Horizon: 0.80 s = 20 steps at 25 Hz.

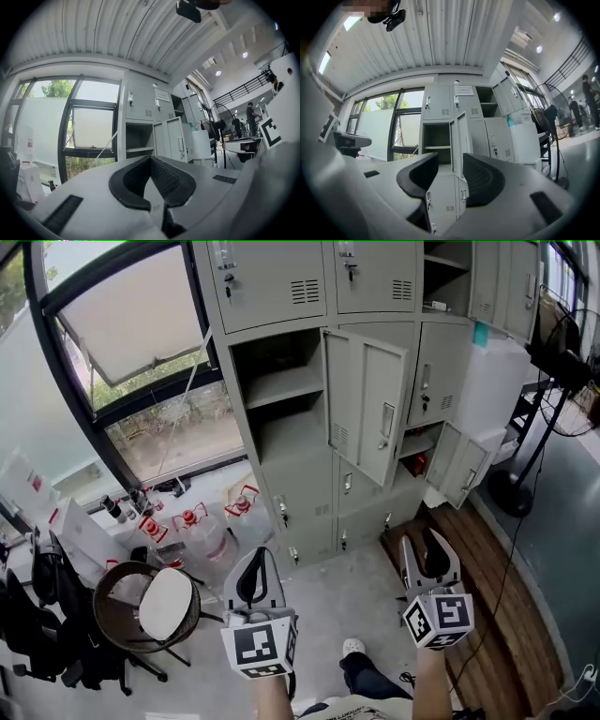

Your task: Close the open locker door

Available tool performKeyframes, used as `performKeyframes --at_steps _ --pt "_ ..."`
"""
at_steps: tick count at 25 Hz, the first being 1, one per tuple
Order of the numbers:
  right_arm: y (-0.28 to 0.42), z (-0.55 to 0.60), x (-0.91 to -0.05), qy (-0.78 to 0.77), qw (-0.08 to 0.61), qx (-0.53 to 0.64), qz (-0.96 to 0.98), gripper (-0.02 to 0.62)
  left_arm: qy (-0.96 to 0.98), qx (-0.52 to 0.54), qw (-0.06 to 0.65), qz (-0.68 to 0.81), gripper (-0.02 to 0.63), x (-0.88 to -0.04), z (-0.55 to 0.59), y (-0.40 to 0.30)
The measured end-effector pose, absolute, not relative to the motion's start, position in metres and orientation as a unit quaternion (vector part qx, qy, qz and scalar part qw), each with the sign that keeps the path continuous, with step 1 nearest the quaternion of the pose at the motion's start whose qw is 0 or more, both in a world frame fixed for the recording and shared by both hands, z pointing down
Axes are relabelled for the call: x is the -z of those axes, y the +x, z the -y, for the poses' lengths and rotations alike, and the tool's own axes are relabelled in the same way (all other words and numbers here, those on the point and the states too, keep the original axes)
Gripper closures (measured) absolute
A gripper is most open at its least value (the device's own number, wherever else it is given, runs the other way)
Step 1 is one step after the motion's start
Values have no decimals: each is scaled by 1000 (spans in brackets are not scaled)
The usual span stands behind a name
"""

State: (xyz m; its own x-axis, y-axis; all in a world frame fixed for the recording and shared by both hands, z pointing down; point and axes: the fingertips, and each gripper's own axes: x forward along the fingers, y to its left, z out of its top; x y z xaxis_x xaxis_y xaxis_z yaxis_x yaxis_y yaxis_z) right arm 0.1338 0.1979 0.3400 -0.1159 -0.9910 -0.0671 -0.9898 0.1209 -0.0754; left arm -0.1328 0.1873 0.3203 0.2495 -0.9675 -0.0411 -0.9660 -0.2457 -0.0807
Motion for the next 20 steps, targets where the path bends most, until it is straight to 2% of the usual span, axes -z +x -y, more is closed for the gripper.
performKeyframes --at_steps 20 --pt "192 -17 -331 -627 54 0 -777 434 -762 11 51 -646 606 -311 -31 -76"
